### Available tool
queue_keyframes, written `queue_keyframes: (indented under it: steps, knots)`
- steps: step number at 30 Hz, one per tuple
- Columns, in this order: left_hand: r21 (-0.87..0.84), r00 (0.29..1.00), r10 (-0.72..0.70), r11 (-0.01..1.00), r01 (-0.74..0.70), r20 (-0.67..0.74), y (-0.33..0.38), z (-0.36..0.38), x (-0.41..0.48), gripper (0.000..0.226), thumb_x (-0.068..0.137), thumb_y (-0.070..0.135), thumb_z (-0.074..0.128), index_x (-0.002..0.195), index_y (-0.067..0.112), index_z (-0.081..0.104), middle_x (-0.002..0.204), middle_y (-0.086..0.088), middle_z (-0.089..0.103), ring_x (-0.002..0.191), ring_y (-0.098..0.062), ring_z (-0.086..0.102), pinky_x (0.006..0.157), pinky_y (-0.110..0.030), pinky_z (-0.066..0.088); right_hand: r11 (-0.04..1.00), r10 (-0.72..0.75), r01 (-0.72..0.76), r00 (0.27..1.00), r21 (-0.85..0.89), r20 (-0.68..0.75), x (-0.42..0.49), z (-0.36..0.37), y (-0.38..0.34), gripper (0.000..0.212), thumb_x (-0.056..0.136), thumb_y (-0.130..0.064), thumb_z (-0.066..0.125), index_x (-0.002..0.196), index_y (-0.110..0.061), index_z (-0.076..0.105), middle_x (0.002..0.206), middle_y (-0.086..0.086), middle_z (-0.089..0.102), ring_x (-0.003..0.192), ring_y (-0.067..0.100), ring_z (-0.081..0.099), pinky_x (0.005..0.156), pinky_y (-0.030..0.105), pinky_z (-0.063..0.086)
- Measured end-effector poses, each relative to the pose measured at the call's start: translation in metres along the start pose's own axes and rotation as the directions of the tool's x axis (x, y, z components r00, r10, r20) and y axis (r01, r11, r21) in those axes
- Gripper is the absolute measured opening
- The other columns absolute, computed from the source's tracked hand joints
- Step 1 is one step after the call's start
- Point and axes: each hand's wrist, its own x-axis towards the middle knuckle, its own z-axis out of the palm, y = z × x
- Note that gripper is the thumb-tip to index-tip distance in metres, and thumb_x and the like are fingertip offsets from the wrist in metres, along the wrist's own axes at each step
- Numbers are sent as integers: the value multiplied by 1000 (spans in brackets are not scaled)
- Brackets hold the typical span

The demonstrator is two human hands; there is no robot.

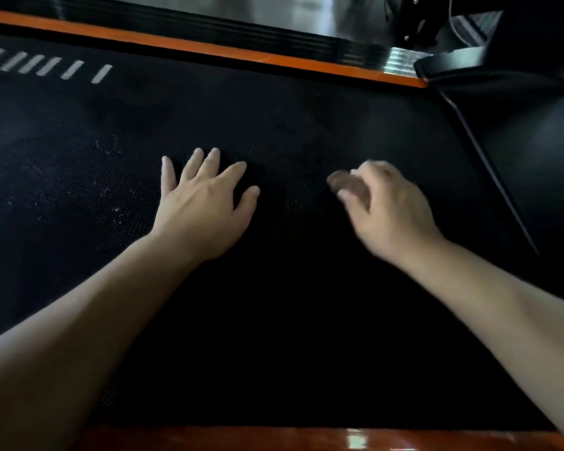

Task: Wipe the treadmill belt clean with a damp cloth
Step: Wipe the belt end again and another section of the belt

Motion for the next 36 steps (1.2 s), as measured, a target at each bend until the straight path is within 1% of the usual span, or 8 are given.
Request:
queue_keyframes:
  steps: [5, 11, 17, 22, 29, 32, 34, 36]
  knots:
    - [-12, 998, 55, 998, -55, 43, 20, 4, -5, 60, 102, 55, 37, 157, 31, 33, 172, -13, 12, 159, -31, -3, 126, -58, -6, 930, -350, 320, 920, 180, 175, -66, -16, -32, 32, 94, -44, 52, 101, -15, 63, 97, 2, 64, 83, 24, 66, 69, 43, 50]
    - [42, 992, 56, 997, -61, 117, 31, 7, -12, 69, 100, 62, 26, 162, 32, 19, 173, -10, 1, 159, -29, -10, 124, -62, -9, 998, 58, -58, 998, -10, 14, 0, -9, 27, 30, 95, -41, 59, 108, -14, 60, 115, 8, 64, 96, 37, 65, 78, 41, 49]
    - [-6, 983, -95, 995, 97, 160, 62, 3, 0, 60, 103, 58, 36, 155, 29, 28, 172, -16, 2, 157, -39, -11, 115, -77, -10, 949, -302, 273, 932, 160, 199, -50, -20, 5, 36, 94, -49, 47, 102, -17, 61, 101, 0, 62, 86, 21, 63, 76, 44, 49]
    - [76, 972, -158, 986, 147, 172, 87, 14, 14, 71, 102, 65, 27, 162, 29, 14, 170, -23, -9, 155, -45, -18, 114, -77, -12, 998, 59, -60, 997, 33, 47, 16, -14, 51, 31, 96, -44, 58, 107, -16, 60, 119, 6, 64, 101, 34, 64, 85, 45, 51]
    - [96, 991, -123, 988, 118, 45, 84, 35, 16, 75, 98, 71, 20, 163, 35, 6, 170, -22, -10, 154, -46, -19, 114, -76, -13, 929, -343, 297, 915, 220, 215, -25, -19, 31, 36, 91, -48, 51, 103, -17, 63, 104, -1, 65, 99, 22, 67, 80, 44, 52]
    - [91, 995, -93, 992, 88, 46, 82, 36, 16, 76, 97, 74, 20, 162, 38, 6, 171, -19, -10, 154, -46, -20, 114, -75, -14, 985, -133, 122, 988, 123, 83, 33, -12, 61, 38, 94, -46, 55, 114, -15, 62, 124, 6, 65, 110, 32, 65, 89, 46, 53]
    - [88, 995, -91, 992, 87, 46, 82, 36, 15, 77, 96, 75, 20, 162, 39, 7, 171, -18, -10, 154, -45, -20, 115, -75, -14, 998, 30, -33, 997, 45, 64, 61, -7, 75, 29, 95, -42, 59, 108, -17, 57, 115, 6, 62, 99, 36, 64, 82, 46, 52]
    - [89, 995, -87, 993, 83, 43, 82, 36, 16, 77, 96, 75, 19, 162, 39, 6, 171, -18, -10, 154, -45, -19, 115, -75, -13, 997, -50, 46, 996, 56, 67, 52, -2, 66, 26, 93, -43, 59, 103, -19, 56, 107, 3, 61, 90, 32, 64, 76, 45, 52]
